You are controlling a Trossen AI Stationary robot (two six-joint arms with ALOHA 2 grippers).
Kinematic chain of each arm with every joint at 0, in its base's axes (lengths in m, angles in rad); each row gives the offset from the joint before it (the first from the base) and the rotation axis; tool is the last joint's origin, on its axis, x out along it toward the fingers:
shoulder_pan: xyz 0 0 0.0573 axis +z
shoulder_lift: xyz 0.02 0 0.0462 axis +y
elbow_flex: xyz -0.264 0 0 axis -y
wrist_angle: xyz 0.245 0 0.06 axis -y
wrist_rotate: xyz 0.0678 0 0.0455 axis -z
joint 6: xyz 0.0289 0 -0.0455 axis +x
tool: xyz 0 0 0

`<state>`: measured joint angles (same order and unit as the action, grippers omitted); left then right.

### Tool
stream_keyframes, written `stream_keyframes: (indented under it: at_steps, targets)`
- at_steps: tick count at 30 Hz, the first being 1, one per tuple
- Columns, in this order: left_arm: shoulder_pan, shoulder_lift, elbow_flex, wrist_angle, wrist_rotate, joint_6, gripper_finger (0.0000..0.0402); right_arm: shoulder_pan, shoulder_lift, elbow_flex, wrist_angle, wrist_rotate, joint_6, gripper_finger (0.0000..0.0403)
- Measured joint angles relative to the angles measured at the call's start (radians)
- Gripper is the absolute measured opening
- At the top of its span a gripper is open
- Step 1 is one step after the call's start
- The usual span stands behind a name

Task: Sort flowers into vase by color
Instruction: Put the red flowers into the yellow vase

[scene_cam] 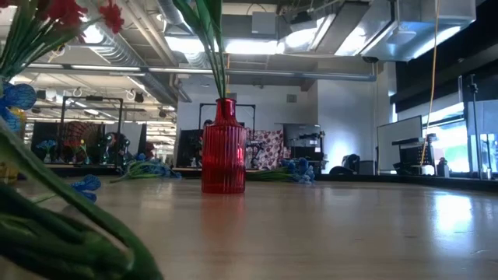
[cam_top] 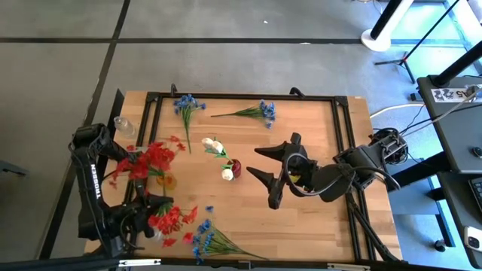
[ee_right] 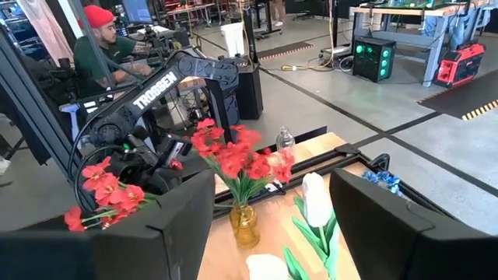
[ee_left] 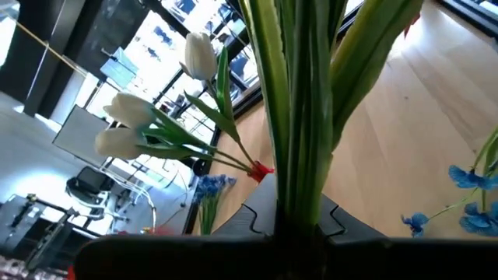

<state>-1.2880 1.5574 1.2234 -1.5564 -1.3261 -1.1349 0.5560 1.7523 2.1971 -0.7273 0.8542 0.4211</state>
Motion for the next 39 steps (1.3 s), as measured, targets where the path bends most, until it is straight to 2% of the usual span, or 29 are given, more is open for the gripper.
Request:
stream_keyframes:
  at_steps: [7, 11, 16, 22, 29, 39]
  targets:
    - [-0.004, -0.003, -0.009, -0.013, 0.008, 0.012, 0.0009, 0.0, 0.001, 0.0, -0.003, 0.001, 0.001, 0.0253]
    - [-0.004, -0.023, -0.06, -0.015, 0.057, -0.058, 0.0009, 0.0, 0.016, 0.001, -0.008, 0.01, -0.002, 0.0253]
    - [0.002, -0.03, -0.105, -0.014, 0.067, -0.101, 0.0009, 0.0, 0.053, 0.001, -0.003, 0.002, -0.002, 0.0253]
    - [0.014, -0.031, -0.126, -0.015, 0.093, -0.188, 0.0009, 0.0, 0.083, 0.0, 0.003, -0.029, 0.029, 0.0253]
    - [0.014, -0.031, -0.157, -0.019, 0.159, -0.377, 0.0009, 0.001, 0.082, 0.0, 0.019, -0.053, 0.051, 0.0253]
    - [0.014, -0.084, -0.129, -0.014, 0.1, -0.401, 0.0009, 0.001, 0.082, 0.0, 0.021, -0.054, 0.053, 0.0253]
